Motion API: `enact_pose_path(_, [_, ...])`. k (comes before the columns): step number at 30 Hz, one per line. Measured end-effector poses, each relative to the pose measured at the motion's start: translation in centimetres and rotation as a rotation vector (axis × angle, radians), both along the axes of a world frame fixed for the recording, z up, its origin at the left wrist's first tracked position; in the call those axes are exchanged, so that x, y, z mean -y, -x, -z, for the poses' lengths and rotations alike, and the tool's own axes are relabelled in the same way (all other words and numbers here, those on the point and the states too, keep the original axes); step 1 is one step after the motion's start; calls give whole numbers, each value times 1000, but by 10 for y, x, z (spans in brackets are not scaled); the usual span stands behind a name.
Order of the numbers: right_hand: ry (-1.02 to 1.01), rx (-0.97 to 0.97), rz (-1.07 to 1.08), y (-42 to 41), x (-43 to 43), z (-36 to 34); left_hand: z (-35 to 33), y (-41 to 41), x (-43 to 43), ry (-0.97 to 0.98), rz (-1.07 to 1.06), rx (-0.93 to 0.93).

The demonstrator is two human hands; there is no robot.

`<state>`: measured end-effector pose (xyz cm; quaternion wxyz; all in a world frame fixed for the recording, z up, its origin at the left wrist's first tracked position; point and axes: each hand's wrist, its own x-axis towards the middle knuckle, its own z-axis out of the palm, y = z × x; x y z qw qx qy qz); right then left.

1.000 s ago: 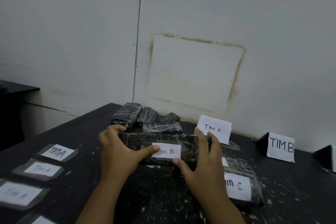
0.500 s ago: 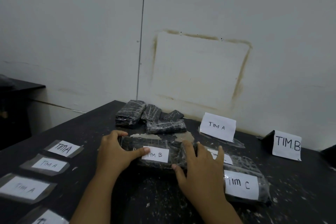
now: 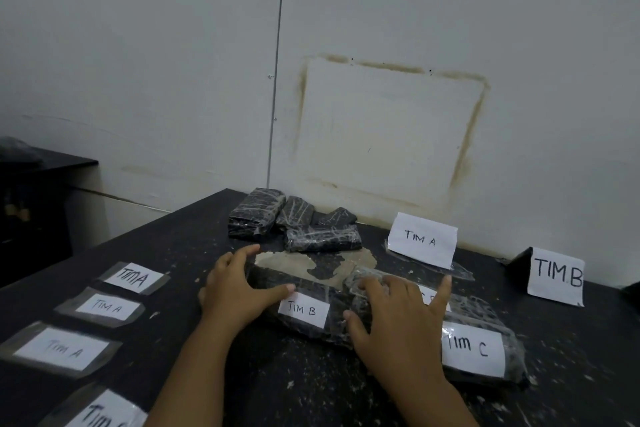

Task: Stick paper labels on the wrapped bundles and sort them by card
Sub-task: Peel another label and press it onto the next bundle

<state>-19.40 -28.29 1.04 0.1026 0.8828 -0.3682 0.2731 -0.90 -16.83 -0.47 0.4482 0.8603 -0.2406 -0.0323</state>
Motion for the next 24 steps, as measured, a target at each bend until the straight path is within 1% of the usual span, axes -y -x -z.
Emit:
enact_pose_path(2, [5, 32, -38, 0, -1, -1, -1, 0, 0, 78, -39, 18])
enact_pose_path(5, [49, 144, -150, 1, -8, -7, -8, 6, -1, 301, -87, 48])
enact_pose_path(8, [85, 288, -293, 2, -17, -14, -19, 13, -3, 516, -84, -38])
enact_pose_path(10, [56, 324, -380, 2, -22, -16, -29, 15, -8, 591, -35, -104])
enact_pose_path(11, [30, 318, -415, 2, -24, -16, -34, 15, -13, 594, 3, -115])
enact_pose_path(12, [-3, 297, -443, 1, -27, -16, -39, 14, -18, 572, 47, -109])
enact_pose_path(14, [-83, 247, -488, -1, -36, -14, -50, 12, -34, 447, 163, -74])
enact_pose_path(17, [-219, 192, -568, -5, -53, -8, -58, 7, -64, 143, 399, 30])
enact_pose_path(19, [-308, 149, -644, -8, -67, -2, -57, 5, -86, -56, 510, 100])
enact_pose_path(21, [-393, 96, -714, -10, -82, 5, -52, 3, -110, -215, 578, 133])
enact_pose_path(24, [-474, 44, -775, -13, -99, 14, -43, 1, -143, -393, 631, 197])
